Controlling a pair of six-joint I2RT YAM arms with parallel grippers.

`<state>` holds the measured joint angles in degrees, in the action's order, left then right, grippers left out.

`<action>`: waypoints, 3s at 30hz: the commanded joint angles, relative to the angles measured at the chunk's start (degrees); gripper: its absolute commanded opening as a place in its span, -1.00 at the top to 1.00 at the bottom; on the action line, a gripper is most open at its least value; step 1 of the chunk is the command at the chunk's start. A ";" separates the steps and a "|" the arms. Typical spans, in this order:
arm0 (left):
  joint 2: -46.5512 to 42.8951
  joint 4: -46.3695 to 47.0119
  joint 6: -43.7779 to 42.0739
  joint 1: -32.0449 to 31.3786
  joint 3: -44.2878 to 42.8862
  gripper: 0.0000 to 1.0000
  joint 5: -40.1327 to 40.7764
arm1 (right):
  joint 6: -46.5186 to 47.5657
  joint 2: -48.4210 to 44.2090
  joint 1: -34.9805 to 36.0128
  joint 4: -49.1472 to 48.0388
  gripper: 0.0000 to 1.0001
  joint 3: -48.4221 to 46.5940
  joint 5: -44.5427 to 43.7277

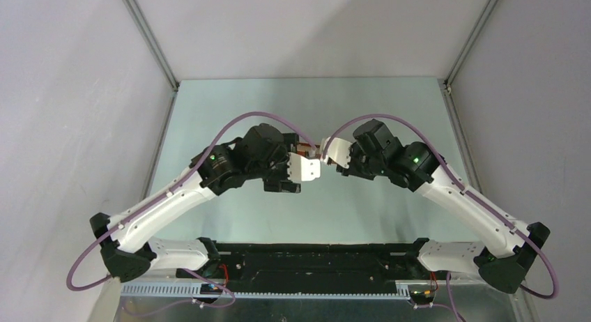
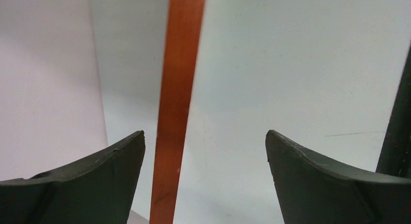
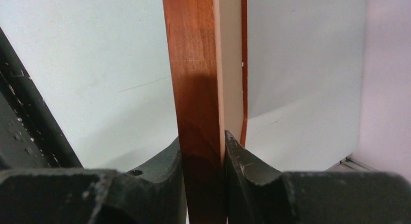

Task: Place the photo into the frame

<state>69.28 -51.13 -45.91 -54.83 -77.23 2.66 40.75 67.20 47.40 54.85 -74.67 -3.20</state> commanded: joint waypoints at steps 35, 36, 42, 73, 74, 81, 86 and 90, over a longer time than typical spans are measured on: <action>-16.87 10.29 25.57 31.23 8.16 -0.99 -9.63 | -29.30 24.45 -30.79 8.43 1.00 -39.02 33.33; -16.80 10.69 25.98 31.26 8.33 -0.99 -9.87 | -30.64 24.29 -31.53 7.38 1.00 -37.88 34.00; -15.71 13.03 29.95 31.70 9.79 -0.99 -10.77 | -35.85 22.63 -37.56 0.73 1.00 -30.96 38.57; -10.67 21.92 39.26 32.94 19.04 -0.99 -9.01 | -55.85 11.10 -46.08 -31.68 1.00 7.74 43.52; -10.31 22.36 39.95 33.34 19.22 -0.99 -8.88 | -56.33 10.45 -45.97 -33.02 1.00 9.45 43.19; -1.63 23.63 49.49 37.06 16.36 -0.99 -10.27 | -57.90 7.55 -45.46 -38.83 1.00 15.81 41.41; 6.95 23.66 52.46 39.04 12.73 -0.99 -12.91 | -58.42 6.10 -45.40 -40.76 1.00 18.42 40.00; 15.42 23.64 56.68 39.73 8.65 -0.99 -16.50 | -58.78 5.12 -45.29 -42.49 1.00 20.73 38.05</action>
<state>78.81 -29.61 4.71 -15.88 -63.66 -9.39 -22.92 74.56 1.17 18.87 -55.77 40.51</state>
